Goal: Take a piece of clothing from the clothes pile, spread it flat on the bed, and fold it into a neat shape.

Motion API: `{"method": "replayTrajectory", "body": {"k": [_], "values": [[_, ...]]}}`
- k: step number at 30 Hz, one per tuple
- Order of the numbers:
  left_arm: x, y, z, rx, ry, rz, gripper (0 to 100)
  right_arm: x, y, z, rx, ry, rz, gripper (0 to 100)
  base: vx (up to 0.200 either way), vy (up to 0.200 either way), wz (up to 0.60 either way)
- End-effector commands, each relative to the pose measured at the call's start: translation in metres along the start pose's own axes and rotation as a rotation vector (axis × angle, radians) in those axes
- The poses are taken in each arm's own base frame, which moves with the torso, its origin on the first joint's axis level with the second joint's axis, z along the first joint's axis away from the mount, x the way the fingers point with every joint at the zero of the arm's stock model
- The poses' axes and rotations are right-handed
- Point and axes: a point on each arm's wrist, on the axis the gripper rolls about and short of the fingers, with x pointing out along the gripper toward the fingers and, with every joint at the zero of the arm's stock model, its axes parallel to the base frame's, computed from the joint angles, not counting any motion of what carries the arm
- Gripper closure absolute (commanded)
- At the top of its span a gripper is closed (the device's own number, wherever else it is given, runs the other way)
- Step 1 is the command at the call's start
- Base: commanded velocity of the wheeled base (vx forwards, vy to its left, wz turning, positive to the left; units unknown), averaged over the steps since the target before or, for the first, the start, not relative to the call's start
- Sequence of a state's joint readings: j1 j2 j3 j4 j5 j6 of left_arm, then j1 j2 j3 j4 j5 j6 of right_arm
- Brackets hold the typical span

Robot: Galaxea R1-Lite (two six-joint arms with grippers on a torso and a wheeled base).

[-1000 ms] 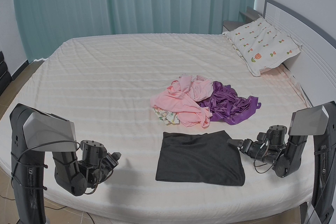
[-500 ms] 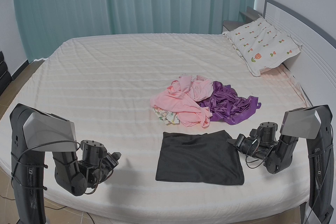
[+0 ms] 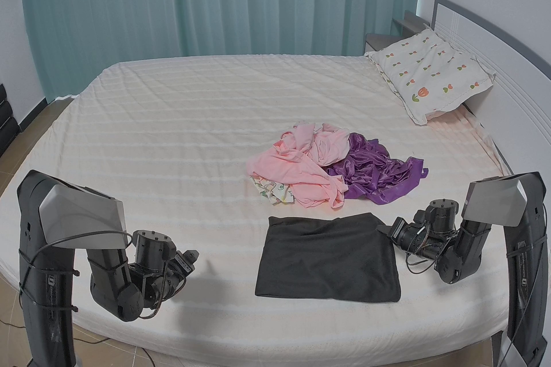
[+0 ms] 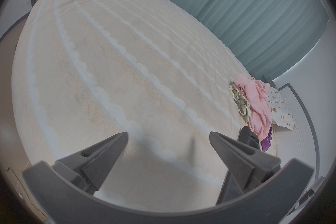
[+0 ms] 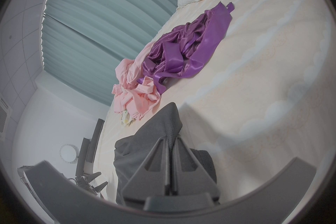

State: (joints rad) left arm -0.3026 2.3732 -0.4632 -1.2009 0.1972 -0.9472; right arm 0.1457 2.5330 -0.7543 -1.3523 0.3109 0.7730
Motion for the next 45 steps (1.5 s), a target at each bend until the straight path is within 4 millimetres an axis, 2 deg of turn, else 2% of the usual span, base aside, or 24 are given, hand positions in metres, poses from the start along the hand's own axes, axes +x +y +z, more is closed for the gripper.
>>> {"method": "replayTrajectory", "body": {"k": [1, 13, 14, 20, 24, 27, 31, 33, 35, 36, 38, 39, 40, 41, 42, 43, 45], "values": [[0.000, 0.000, 0.000, -0.001, 0.000, 0.001, 0, 0.001, -0.002, 0.002, 0.003, -0.015, -0.008, 100, 0.000, 0.000, 0.00], [0.000, 0.000, 0.000, -0.001, 0.000, 0.001, 0, 0.003, -0.004, 0.003, 0.003, -0.027, -0.020, 100, 0.000, 0.000, 0.00], [0.000, 0.000, 0.000, -0.001, 0.000, 0.001, 0, 0.003, -0.004, 0.003, 0.003, -0.027, -0.020, 0, 0.000, 0.000, 0.00], [0.000, 0.000, 0.001, -0.009, -0.003, -0.004, 0, 0.000, -0.004, 0.002, 0.005, -0.026, -0.025, 0, 0.000, 0.000, 0.00], [-0.001, -0.001, 0.003, -0.016, -0.009, -0.008, 0, -0.005, -0.005, 0.013, 0.011, -0.069, -0.040, 0, 0.000, 0.000, 0.00], [-0.002, -0.002, 0.006, -0.028, -0.033, -0.036, 0, -0.017, -0.003, 0.026, 0.016, -0.122, -0.062, 0, 0.000, 0.000, 0.00], [-0.009, -0.003, 0.013, -0.046, -0.067, -0.075, 0, -0.043, 0.008, 0.041, 0.009, -0.185, -0.045, 0, 0.000, 0.000, 0.00], [-0.015, -0.009, 0.023, -0.056, -0.107, -0.119, 0, -0.061, 0.025, 0.054, -0.012, -0.236, -0.011, 0, 0.000, 0.000, 0.00], [-0.019, -0.012, 0.027, -0.057, -0.123, -0.135, 0, -0.068, 0.033, 0.059, -0.020, -0.251, 0.002, 0, 0.000, 0.000, 0.00], [-0.030, -0.021, 0.035, -0.050, -0.154, -0.176, 0, -0.084, 0.050, 0.064, -0.031, -0.265, 0.021, 0, 0.000, 0.000, 0.00], [-0.045, -0.026, 0.042, -0.009, -0.181, -0.202, 0, -0.100, 0.061, 0.061, -0.035, -0.259, 0.028, 0, 0.000, 0.000, 0.00], [-0.047, -0.026, 0.042, -0.005, -0.184, -0.204, 0, -0.102, 0.062, 0.061, -0.035, -0.259, 0.028, 0, 0.000, 0.000, 0.00], [-0.068, -0.030, 0.051, 0.042, -0.221, -0.235, 0, -0.120, 0.072, 0.055, -0.043, -0.257, 0.041, 0, 0.000, 0.000, 0.00], [-0.081, -0.033, 0.057, 0.053, -0.246, -0.261, 0, -0.131, 0.077, 0.053, -0.047, -0.259, 0.047, 0, 0.000, 0.000, 0.00], [-0.085, -0.034, 0.058, 0.055, -0.254, -0.268, 0, -0.134, 0.078, 0.052, -0.050, -0.262, 0.050, 0, 0.000, 0.000, 0.00], [-0.105, -0.038, 0.065, 0.055, -0.290, -0.309, 0, -0.151, 0.086, 0.052, -0.066, -0.285, 0.068, 0, 0.000, 0.000, 0.00], [-0.129, -0.040, 0.072, 0.050, -0.331, -0.357, 0, -0.172, 0.096, 0.052, -0.094, -0.318, 0.089, 0, 0.000, 0.000, 0.00]]}}
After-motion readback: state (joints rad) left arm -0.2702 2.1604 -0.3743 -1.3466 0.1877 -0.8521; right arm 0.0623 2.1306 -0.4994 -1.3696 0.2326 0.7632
